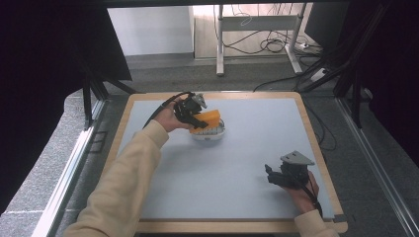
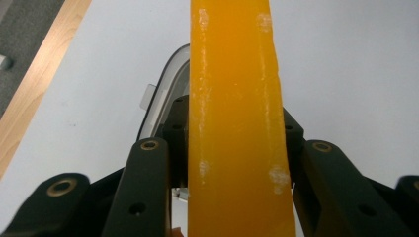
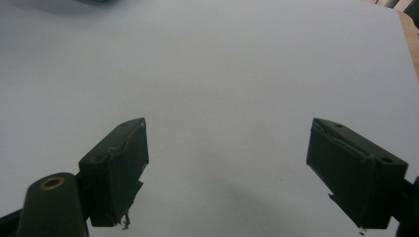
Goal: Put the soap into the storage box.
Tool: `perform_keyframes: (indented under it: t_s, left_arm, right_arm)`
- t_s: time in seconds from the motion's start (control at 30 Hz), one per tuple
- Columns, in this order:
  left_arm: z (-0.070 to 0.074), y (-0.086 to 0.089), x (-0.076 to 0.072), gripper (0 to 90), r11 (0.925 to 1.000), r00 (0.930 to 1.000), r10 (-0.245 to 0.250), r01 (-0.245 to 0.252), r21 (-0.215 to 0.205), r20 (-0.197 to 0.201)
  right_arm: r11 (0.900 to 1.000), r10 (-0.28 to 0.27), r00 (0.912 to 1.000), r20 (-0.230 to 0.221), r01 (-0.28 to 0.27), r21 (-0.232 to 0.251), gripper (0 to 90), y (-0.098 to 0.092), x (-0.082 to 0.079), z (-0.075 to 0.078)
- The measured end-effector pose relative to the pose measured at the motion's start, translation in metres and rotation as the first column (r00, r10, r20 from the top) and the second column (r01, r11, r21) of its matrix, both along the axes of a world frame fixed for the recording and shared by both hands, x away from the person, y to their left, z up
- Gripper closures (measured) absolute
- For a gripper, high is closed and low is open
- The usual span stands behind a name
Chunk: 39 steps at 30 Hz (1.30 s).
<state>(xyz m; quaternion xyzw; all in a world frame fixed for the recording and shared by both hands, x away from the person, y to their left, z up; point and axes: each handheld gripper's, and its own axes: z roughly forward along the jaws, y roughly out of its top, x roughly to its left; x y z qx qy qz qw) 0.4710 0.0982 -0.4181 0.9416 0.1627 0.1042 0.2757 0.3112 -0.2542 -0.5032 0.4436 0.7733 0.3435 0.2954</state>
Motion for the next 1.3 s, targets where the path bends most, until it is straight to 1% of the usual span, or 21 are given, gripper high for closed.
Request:
perform_keyframes:
  t_s: [0.1, 0.23, 0.33, 0.6, 0.67, 0.7, 0.8, 0.87, 0.97, 1.0, 1.1, 1.13, 1.2, 1.23, 1.3]
  left_arm:
    - [-0.003, -0.003, 0.004, 62.0, 1.0, 1.0, -0.003, 0.003, 0.001, -0.009]
    - [-0.006, -0.006, 0.008, 62.0, 0.9997, 0.9998, -0.016, 0.016, 0.018, -0.013]
    - [-0.007, -0.007, 0.013, 62.0, 0.9998, 0.9997, -0.019, 0.019, 0.009, -0.014]
    - [-0.014, -0.012, 0.022, 62.0, 0.999, 0.9986, -0.04, 0.04, 0.017, -0.034]
    - [-0.017, -0.013, 0.024, 62.0, 0.9993, 0.999, -0.032, 0.033, 0.017, -0.029]
    - [-0.02, -0.013, 0.026, 62.0, 0.9993, 0.9987, -0.035, 0.036, 0.012, -0.037]
    - [-0.024, -0.014, 0.029, 62.0, 0.999, 0.9982, -0.041, 0.042, 0.019, -0.044]
    - [-0.027, -0.013, 0.03, 62.0, 0.9989, 0.9977, -0.044, 0.045, 0.016, -0.052]
    - [-0.028, -0.012, 0.032, 62.0, 0.9982, 0.9966, -0.056, 0.057, 0.016, -0.061]
    - [-0.029, -0.011, 0.032, 62.0, 0.9983, 0.9964, -0.056, 0.057, 0.011, -0.063]
    - [-0.032, -0.011, 0.036, 62.0, 0.9985, 0.9958, -0.051, 0.052, 0.016, -0.076]
    - [-0.035, -0.011, 0.036, 62.0, 0.9988, 0.9959, -0.049, 0.049, 0.007, -0.077]
    - [-0.037, -0.011, 0.038, 61.9, 0.9981, 0.9947, -0.053, 0.055, 0.028, -0.088]
    - [-0.04, -0.011, 0.039, 61.9, 0.9982, 0.9949, -0.05, 0.052, 0.029, -0.088]
    - [-0.04, -0.01, 0.041, 61.8, 0.999, 0.995, -0.04, 0.042, 0.016, -0.092]
  right_arm:
    - [1.0, -0.002, 1.0, 0.003, 0.002, -0.001, 16.4, -0.001, 0.0, 0.0]
    - [1.0, -0.002, 1.0, 0.0, 0.002, 0.0, 16.4, -0.001, 0.001, 0.0]
    - [1.0, -0.003, 1.0, 0.003, 0.003, -0.003, 16.4, -0.001, 0.001, 0.0]
    - [1.0, -0.005, 1.0, 0.004, 0.005, -0.007, 16.4, 0.0, 0.001, -0.001]
    - [1.0, -0.005, 1.0, 0.002, 0.005, -0.007, 16.4, 0.0, 0.001, -0.001]
    - [1.0, -0.005, 1.0, 0.0, 0.005, -0.007, 16.4, 0.0, 0.001, -0.001]
    - [1.0, -0.007, 1.0, -0.001, 0.007, -0.007, 16.4, -0.001, 0.001, -0.001]
    - [1.0, -0.008, 1.0, -0.001, 0.008, -0.005, 16.4, -0.001, 0.001, -0.001]
    - [1.0, -0.008, 1.0, -0.004, 0.008, -0.007, 16.4, -0.001, 0.002, -0.002]
    - [1.0, -0.008, 1.0, -0.005, 0.008, -0.007, 16.4, -0.001, 0.002, -0.002]
    - [1.0, -0.01, 0.9999, -0.004, 0.01, -0.007, 16.4, -0.001, 0.002, -0.002]
    - [1.0, -0.009, 0.9999, -0.005, 0.009, -0.007, 16.4, 0.0, 0.002, -0.002]
    - [1.0, -0.007, 1.0, -0.004, 0.007, -0.01, 16.4, 0.0, 0.002, -0.002]
    - [1.0, -0.008, 1.0, -0.004, 0.008, -0.009, 16.4, 0.0, 0.002, -0.002]
    - [1.0, -0.008, 1.0, -0.005, 0.008, -0.01, 16.4, 0.0, 0.002, -0.003]
